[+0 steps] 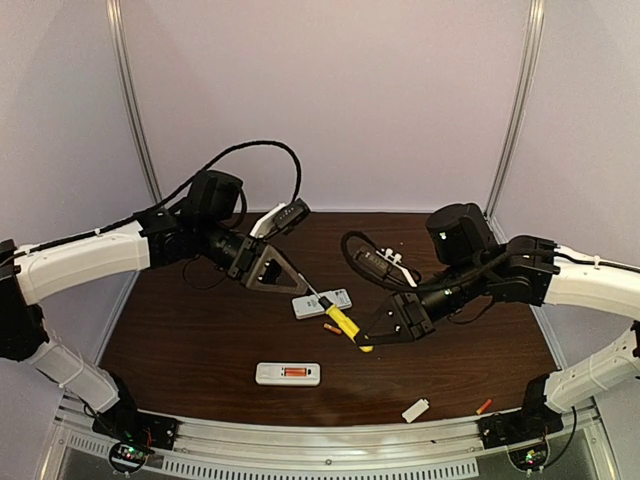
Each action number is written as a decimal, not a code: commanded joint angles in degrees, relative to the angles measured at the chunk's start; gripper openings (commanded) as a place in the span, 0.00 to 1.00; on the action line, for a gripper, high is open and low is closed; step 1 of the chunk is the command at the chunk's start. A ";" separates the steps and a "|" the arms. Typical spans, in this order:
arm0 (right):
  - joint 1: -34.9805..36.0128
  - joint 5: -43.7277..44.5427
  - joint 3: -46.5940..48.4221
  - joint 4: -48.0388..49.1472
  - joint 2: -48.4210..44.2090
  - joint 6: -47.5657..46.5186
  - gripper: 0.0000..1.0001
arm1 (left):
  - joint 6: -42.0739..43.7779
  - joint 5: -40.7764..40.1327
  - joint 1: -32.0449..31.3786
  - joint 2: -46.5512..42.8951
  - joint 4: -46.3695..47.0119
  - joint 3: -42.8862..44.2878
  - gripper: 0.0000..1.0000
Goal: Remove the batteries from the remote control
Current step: Pass from the right arm to the left
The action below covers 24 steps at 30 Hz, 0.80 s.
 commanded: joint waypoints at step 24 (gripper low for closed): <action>-0.08 -1.69 -0.10 2.05 0.55 0.35 0.00 | -0.53 -0.27 -1.69 3.59 3.36 1.87 0.14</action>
